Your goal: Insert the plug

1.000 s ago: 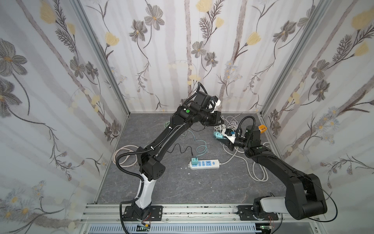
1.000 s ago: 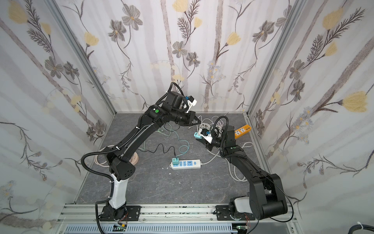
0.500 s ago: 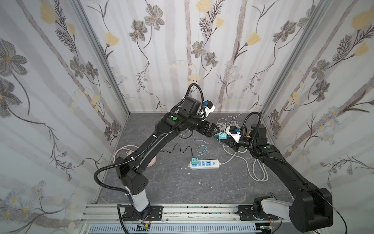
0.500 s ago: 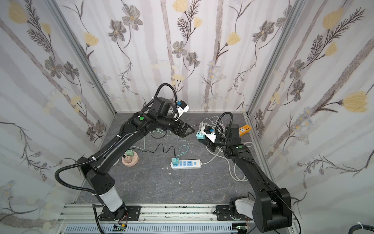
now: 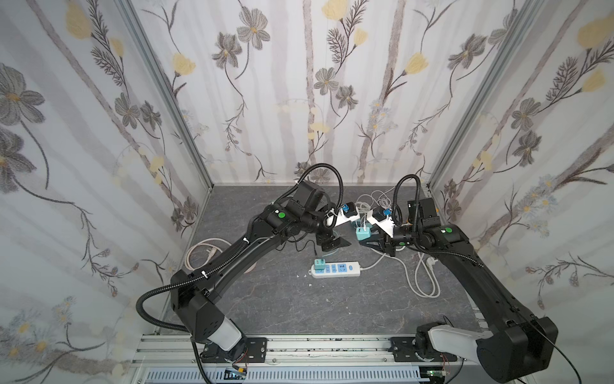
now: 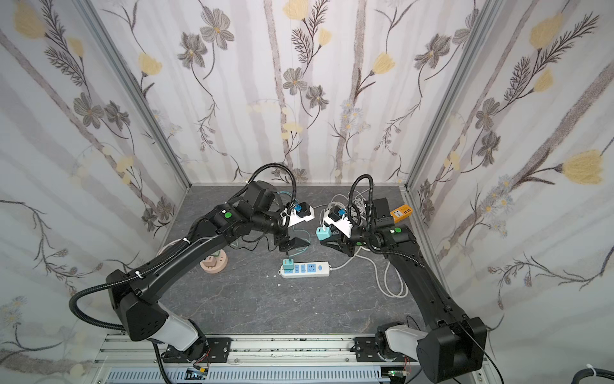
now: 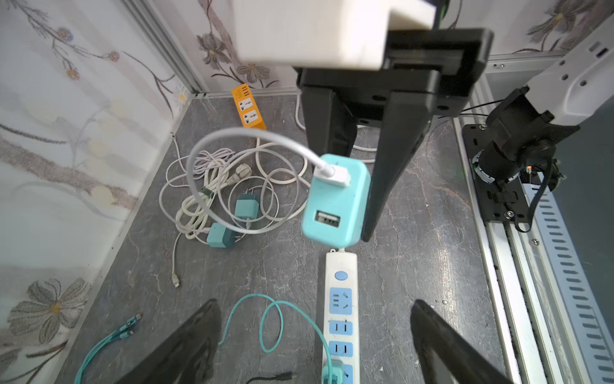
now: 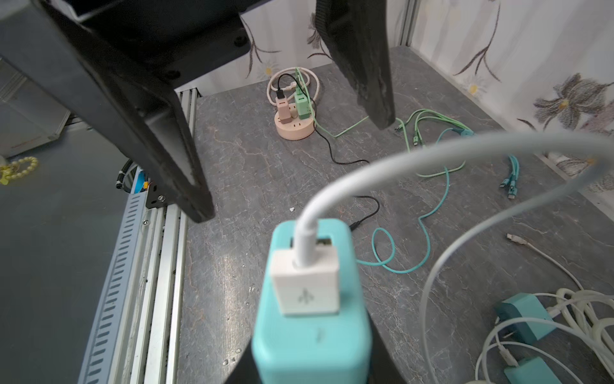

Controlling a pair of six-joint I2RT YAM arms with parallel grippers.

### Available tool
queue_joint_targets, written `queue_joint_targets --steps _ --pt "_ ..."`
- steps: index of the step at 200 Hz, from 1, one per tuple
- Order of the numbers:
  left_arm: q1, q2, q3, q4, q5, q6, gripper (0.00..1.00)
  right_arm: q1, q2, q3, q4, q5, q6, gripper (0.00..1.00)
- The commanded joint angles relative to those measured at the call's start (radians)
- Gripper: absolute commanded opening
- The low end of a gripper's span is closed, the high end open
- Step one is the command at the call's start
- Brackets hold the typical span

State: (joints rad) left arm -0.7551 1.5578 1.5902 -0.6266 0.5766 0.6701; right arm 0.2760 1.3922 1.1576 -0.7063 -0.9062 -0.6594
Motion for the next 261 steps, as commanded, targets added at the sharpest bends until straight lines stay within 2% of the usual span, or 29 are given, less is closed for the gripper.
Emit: queue_joint_targets --steps 1,19,74,135,158,189,204,219,250,261 --pt "0.014 -0.005 0.01 -0.008 0.143 0.055 0.83 0.035 0.017 0.048 -0.152 0.011 -0.097 0.0" --pt "0.041 -0.013 -0.005 0.033 0.222 0.0 0.78 0.061 0.019 0.073 -0.17 0.022 -0.118 0.0" --pt "0.07 0.006 0.009 0.016 0.322 -0.052 0.72 0.16 0.057 0.196 -0.268 0.151 -0.153 0.0" --pt "0.076 0.052 0.049 -0.093 0.382 -0.017 0.67 0.25 0.105 0.315 -0.323 0.313 -0.146 0.0" --pt "0.083 0.061 0.059 -0.125 0.398 -0.001 0.65 0.279 0.109 0.353 -0.351 0.329 -0.15 0.0" --pt "0.083 0.062 0.052 -0.137 0.433 0.029 0.58 0.328 0.162 0.44 -0.452 0.409 -0.185 0.0" --pt "0.082 0.066 0.051 -0.135 0.441 0.026 0.55 0.348 0.172 0.458 -0.451 0.418 -0.196 0.0" --pt "0.084 0.068 0.05 -0.129 0.458 0.019 0.48 0.361 0.175 0.468 -0.432 0.416 -0.202 0.0" --pt "0.085 0.076 0.05 -0.134 0.454 0.011 0.43 0.37 0.186 0.495 -0.417 0.398 -0.195 0.0" --pt "0.085 0.076 0.05 -0.142 0.442 0.015 0.38 0.376 0.191 0.506 -0.427 0.4 -0.197 0.0"
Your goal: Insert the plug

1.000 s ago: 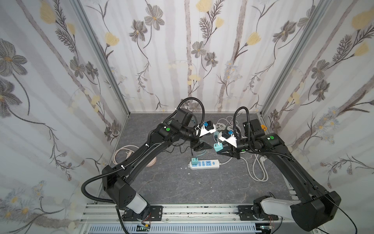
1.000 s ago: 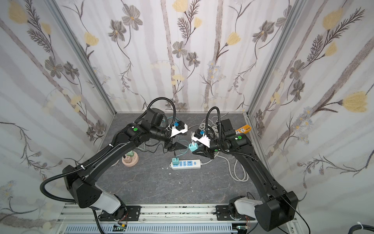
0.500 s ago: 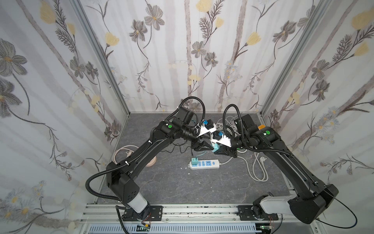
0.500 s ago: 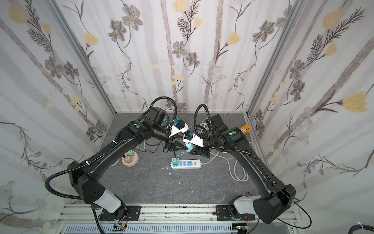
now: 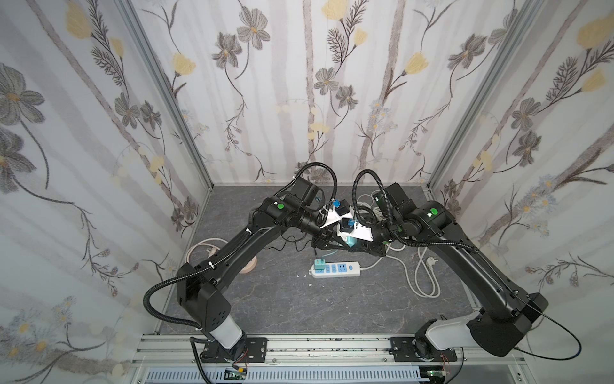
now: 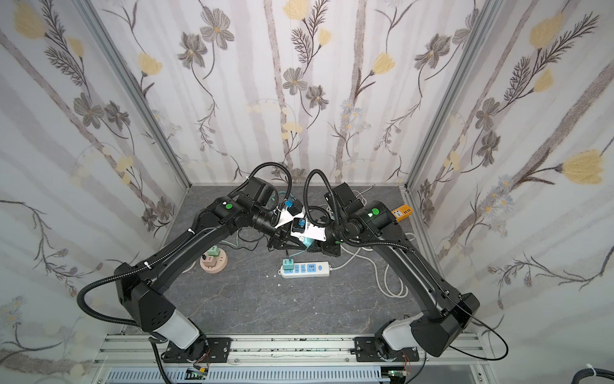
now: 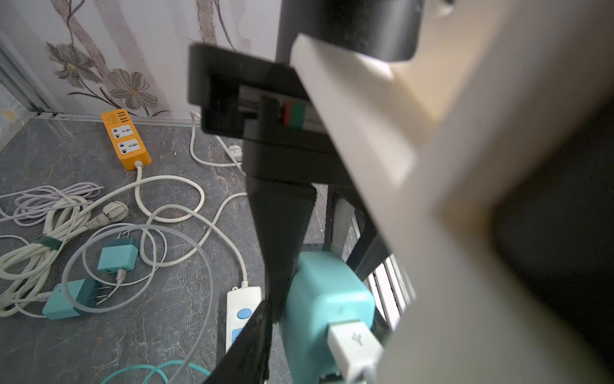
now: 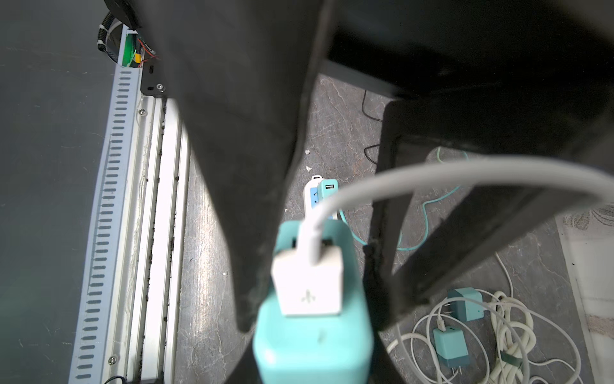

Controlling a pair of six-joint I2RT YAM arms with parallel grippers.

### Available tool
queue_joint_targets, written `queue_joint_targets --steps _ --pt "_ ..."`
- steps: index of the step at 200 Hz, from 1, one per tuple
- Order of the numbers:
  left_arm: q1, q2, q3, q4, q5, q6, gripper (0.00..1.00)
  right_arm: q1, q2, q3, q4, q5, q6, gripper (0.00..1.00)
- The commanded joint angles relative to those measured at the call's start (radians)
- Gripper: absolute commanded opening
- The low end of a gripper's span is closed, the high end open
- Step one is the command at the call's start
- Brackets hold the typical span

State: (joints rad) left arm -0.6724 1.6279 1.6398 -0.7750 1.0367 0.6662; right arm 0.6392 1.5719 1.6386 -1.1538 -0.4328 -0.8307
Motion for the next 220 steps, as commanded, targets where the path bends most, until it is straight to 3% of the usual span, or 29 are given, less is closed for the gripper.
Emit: queue_joint_targets --steps 1,50,65,74,83,101,129,138,161,173,183,196,220 --pt "0.002 0.007 0.0 0.007 -0.018 0.019 0.38 0.013 0.012 0.026 0.02 -0.073 -0.025 0.0" --pt "0.002 0.009 0.002 -0.026 -0.027 0.047 0.34 0.021 0.013 0.038 0.02 -0.124 -0.028 0.0" --pt "0.003 0.009 -0.003 -0.022 -0.024 0.047 0.44 0.022 0.01 0.038 0.028 -0.14 -0.028 0.0" --pt "0.003 0.006 -0.011 -0.011 -0.018 0.047 0.45 0.021 0.011 0.038 0.032 -0.148 -0.028 0.0" --pt "0.003 0.006 -0.019 0.004 -0.013 0.041 0.36 0.021 0.014 0.037 0.036 -0.155 -0.027 0.0" --pt "0.005 -0.002 -0.031 0.054 -0.027 0.005 0.0 0.02 0.019 0.032 0.04 -0.155 -0.024 0.0" --pt "0.035 -0.067 -0.132 0.277 -0.052 -0.132 0.0 0.007 -0.01 -0.027 0.072 -0.138 -0.012 0.0" --pt "0.048 -0.093 -0.174 0.354 -0.044 -0.165 0.0 -0.004 -0.028 -0.056 0.092 -0.14 0.003 0.06" --pt "0.06 -0.127 -0.231 0.413 -0.074 -0.192 0.0 -0.042 -0.12 -0.176 0.194 -0.165 0.057 0.39" --pt "0.063 -0.128 -0.238 0.403 -0.106 -0.198 0.0 -0.072 -0.198 -0.288 0.32 -0.188 0.12 0.54" --pt "0.065 -0.13 -0.246 0.396 -0.137 -0.199 0.0 -0.101 -0.276 -0.398 0.444 -0.201 0.188 0.6" --pt "0.065 -0.134 -0.256 0.391 -0.187 -0.205 0.0 -0.144 -0.375 -0.562 0.641 -0.169 0.333 0.69" --pt "0.066 -0.132 -0.258 0.385 -0.286 -0.222 0.0 -0.19 -0.515 -0.878 1.071 0.046 0.729 0.77"
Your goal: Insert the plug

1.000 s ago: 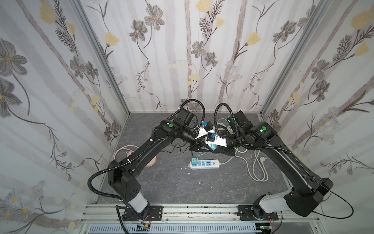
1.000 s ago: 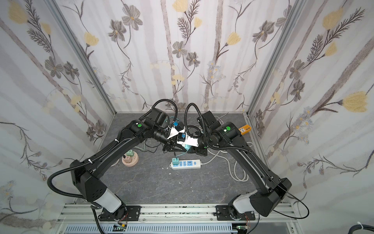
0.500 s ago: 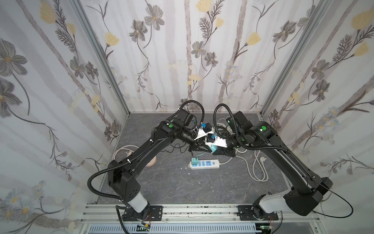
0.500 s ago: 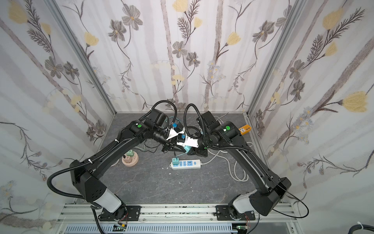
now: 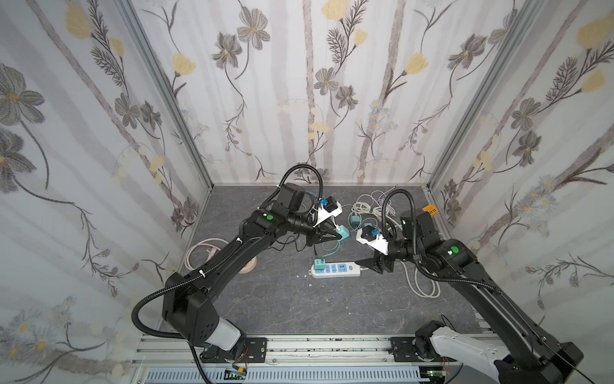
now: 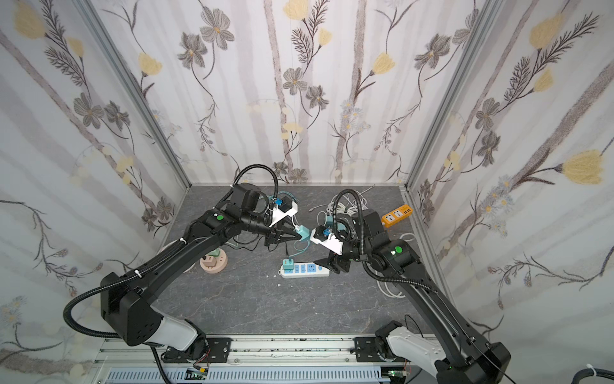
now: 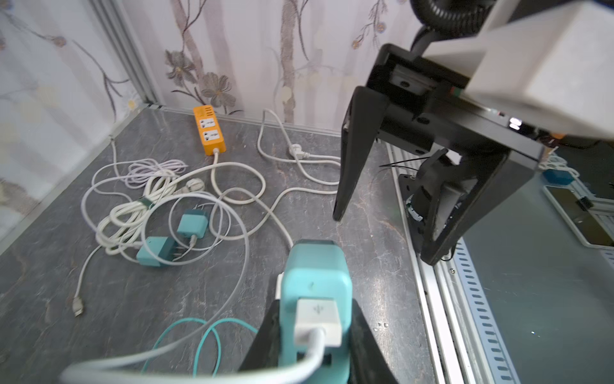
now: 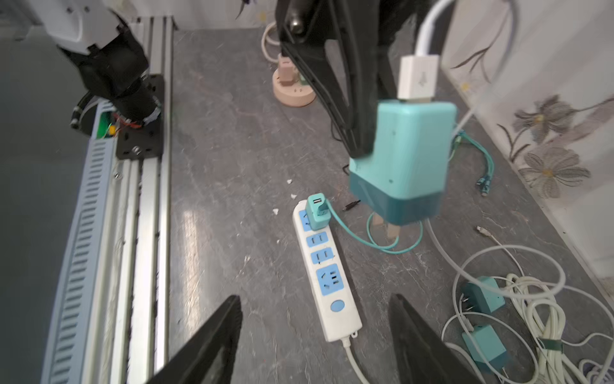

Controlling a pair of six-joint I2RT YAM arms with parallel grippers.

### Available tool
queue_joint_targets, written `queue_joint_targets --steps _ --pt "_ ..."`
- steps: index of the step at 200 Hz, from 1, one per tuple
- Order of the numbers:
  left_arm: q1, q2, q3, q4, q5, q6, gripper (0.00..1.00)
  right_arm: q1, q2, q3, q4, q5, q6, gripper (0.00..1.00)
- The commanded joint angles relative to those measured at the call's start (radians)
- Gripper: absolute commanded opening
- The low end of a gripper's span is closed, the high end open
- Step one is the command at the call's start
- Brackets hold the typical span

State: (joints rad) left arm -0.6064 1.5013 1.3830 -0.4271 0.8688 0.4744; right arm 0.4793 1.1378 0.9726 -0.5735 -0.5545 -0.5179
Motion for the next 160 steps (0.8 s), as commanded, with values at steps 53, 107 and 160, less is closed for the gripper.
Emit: queue_joint_targets --steps 53,107,160 --pt "-0.011 0.057 0.052 0.025 -0.222 -0.148 0.0 -0.059 0.116 -0.307 0.352 0.502 1.05 0.51" --pt "-0.079 0.097 0.041 0.021 -0.28 -0.063 0.0 -0.058 0.387 -0.282 0.411 0.53 1.113 0.22" --pt "-0.111 0.128 0.028 0.055 -0.257 -0.033 0.0 -0.038 0.546 -0.226 0.46 0.431 1.036 0.0"
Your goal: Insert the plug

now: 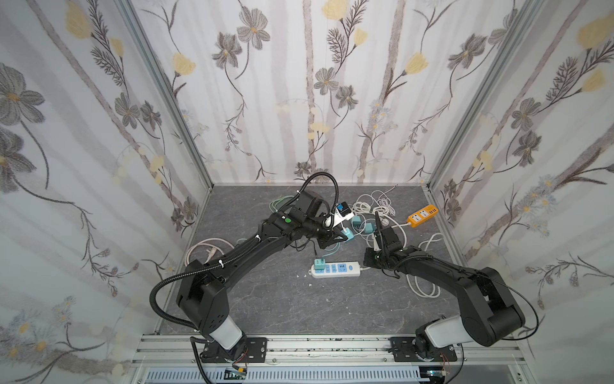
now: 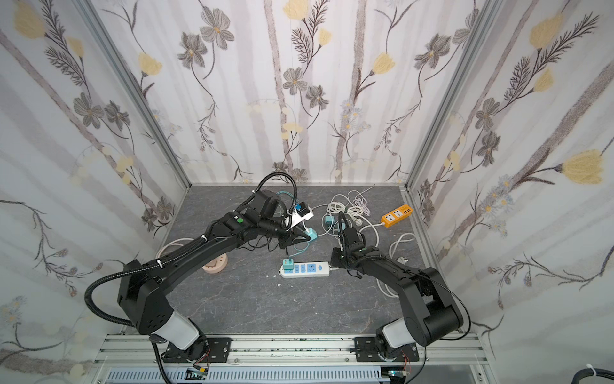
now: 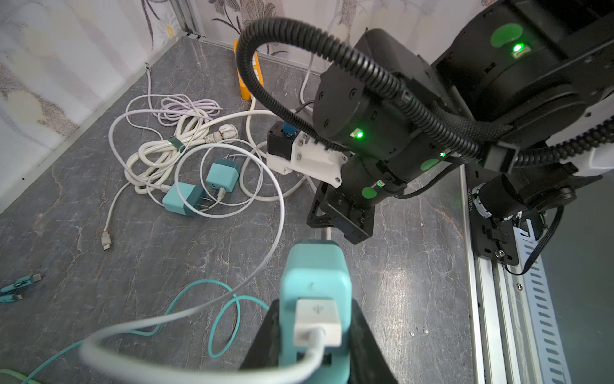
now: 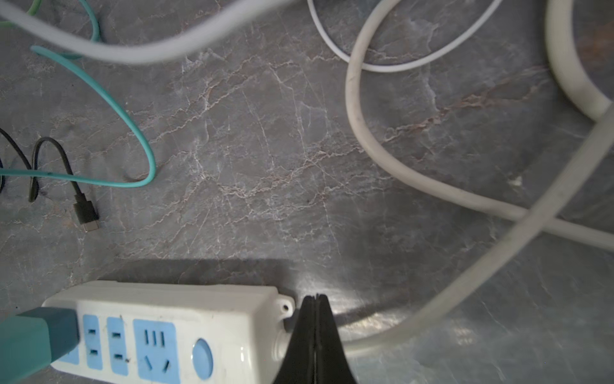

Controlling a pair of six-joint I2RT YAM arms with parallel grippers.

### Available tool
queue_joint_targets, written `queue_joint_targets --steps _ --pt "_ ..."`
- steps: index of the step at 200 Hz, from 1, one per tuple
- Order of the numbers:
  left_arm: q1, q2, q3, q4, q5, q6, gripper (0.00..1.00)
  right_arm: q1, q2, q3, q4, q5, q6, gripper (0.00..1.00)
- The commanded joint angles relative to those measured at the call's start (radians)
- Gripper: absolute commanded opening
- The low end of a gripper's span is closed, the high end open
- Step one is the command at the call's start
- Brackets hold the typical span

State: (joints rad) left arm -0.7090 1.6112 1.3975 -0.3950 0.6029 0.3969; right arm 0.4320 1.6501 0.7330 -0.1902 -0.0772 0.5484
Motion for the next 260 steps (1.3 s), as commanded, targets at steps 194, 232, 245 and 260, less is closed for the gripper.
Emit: queue_joint_targets --steps 194,232,245,260 --pt "-0.051 0.22 0.138 -0.314 -0.101 0.301 0.0 0.036 -0.36 -0.185 -0.038 0.238 -0.031 0.55" --pt "-0.023 0.189 0.127 -0.243 -0.002 0.248 0.0 0.007 -0.354 -0.2 -0.01 0.231 -0.06 0.59" --pt "-0.024 0.191 0.128 -0.264 -0.023 0.28 0.0 0.007 -0.362 -0.2 0.008 0.218 -0.07 0.62" --pt "-0.04 0.21 0.147 -0.331 -0.106 0.341 0.0 0.008 -0.395 -0.209 0.038 0.2 -0.093 0.67"
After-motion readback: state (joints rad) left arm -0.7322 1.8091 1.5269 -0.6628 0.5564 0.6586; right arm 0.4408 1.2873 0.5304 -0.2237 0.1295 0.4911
